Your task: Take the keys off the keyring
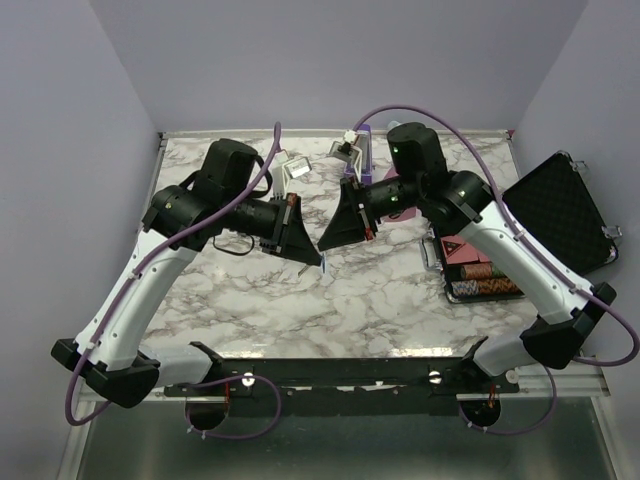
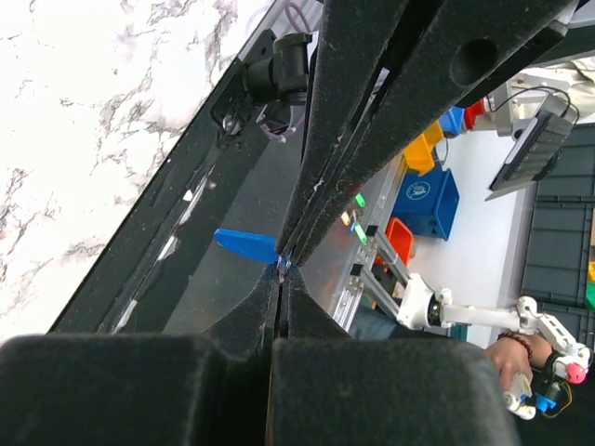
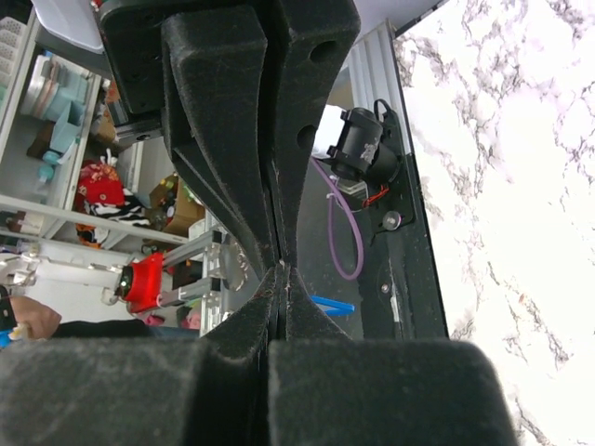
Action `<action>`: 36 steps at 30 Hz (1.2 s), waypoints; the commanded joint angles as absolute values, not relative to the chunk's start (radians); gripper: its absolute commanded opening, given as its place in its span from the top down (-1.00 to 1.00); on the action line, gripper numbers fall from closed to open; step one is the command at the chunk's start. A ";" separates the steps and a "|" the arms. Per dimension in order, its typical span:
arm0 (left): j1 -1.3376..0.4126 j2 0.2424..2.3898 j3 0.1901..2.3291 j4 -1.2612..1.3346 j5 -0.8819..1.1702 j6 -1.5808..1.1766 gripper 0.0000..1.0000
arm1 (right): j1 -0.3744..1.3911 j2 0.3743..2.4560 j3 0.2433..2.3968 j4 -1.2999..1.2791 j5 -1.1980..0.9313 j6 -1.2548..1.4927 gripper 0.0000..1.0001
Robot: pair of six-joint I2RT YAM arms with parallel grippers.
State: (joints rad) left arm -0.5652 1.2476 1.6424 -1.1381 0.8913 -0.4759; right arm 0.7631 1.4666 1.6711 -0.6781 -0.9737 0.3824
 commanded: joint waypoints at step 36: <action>-0.617 1.135 1.403 0.058 0.503 -1.025 1.00 | 0.739 1.505 1.712 -0.431 -0.845 0.505 0.99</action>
State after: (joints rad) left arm -0.5526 1.1099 1.3487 -0.3065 0.6437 -1.0069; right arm 0.6605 1.4456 1.7351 -0.4416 -0.7998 0.4362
